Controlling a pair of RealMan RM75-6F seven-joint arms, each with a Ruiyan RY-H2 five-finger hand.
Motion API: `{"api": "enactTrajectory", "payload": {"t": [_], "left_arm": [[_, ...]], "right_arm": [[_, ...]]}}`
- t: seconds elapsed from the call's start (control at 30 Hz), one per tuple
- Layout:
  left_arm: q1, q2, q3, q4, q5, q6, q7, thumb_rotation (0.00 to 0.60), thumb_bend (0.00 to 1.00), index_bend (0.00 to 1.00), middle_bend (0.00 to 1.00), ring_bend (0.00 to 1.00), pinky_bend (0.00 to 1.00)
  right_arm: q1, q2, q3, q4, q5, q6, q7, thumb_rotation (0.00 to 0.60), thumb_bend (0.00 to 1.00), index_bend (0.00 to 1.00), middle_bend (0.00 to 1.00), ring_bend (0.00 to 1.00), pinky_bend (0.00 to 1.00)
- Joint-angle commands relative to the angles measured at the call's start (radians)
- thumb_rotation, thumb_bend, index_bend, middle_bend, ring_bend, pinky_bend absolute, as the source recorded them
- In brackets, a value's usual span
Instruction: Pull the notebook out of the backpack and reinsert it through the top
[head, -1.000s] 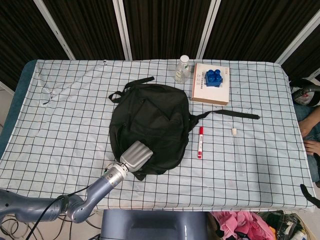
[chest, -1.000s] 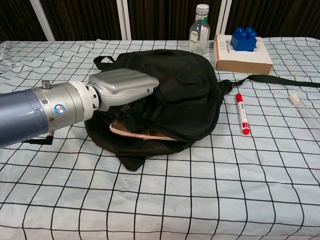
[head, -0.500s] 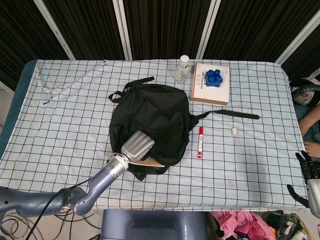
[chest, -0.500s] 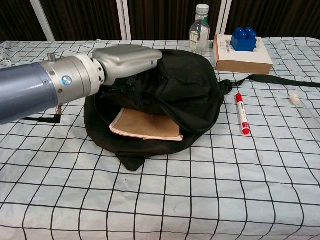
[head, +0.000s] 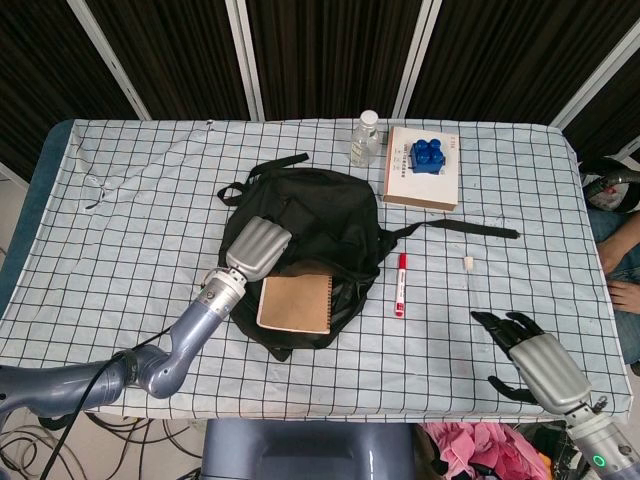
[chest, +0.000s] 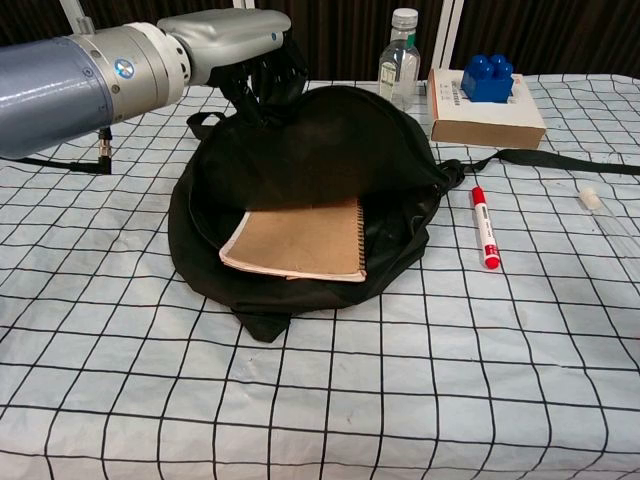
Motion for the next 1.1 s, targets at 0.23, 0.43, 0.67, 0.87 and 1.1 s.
{"api": "enactTrajectory", "payload": {"t": [0.23, 0.43, 0.67, 0.87, 1.1], "left_arm": [[-0.042, 0.001, -0.039, 0.073, -0.042, -0.02, -0.024, 0.6, 0.47, 0.68, 0.69, 0.51, 0.42], [-0.054, -0.015, -0.065, 0.106, -0.065, -0.002, -0.057, 0.6, 0.47, 0.68, 0.69, 0.51, 0.42], [-0.074, -0.021, -0.1, 0.116, -0.148, -0.012, -0.063, 0.6, 0.47, 0.68, 0.68, 0.51, 0.42], [-0.096, -0.03, -0.101, 0.123, -0.17, -0.008, -0.046, 0.6, 0.47, 0.68, 0.68, 0.51, 0.42], [-0.117, -0.05, -0.099, 0.154, -0.203, -0.003, -0.024, 0.6, 0.47, 0.68, 0.68, 0.51, 0.42]], "right_arm": [[0.147, -0.039, 0.048, -0.08, 0.01, -0.164, -0.047, 0.6, 0.21, 0.0, 0.14, 0.24, 0.18], [0.233, -0.081, 0.097, -0.097, 0.047, -0.237, -0.072, 0.6, 0.22, 0.01, 0.17, 0.24, 0.18], [0.338, -0.186, 0.154, -0.098, 0.079, -0.32, -0.194, 0.6, 0.22, 0.04, 0.17, 0.25, 0.19], [0.416, -0.29, 0.189, -0.051, 0.132, -0.38, -0.243, 0.6, 0.22, 0.05, 0.17, 0.25, 0.19], [0.501, -0.429, 0.222, 0.044, 0.165, -0.412, -0.255, 0.6, 0.22, 0.07, 0.17, 0.26, 0.19]]}}
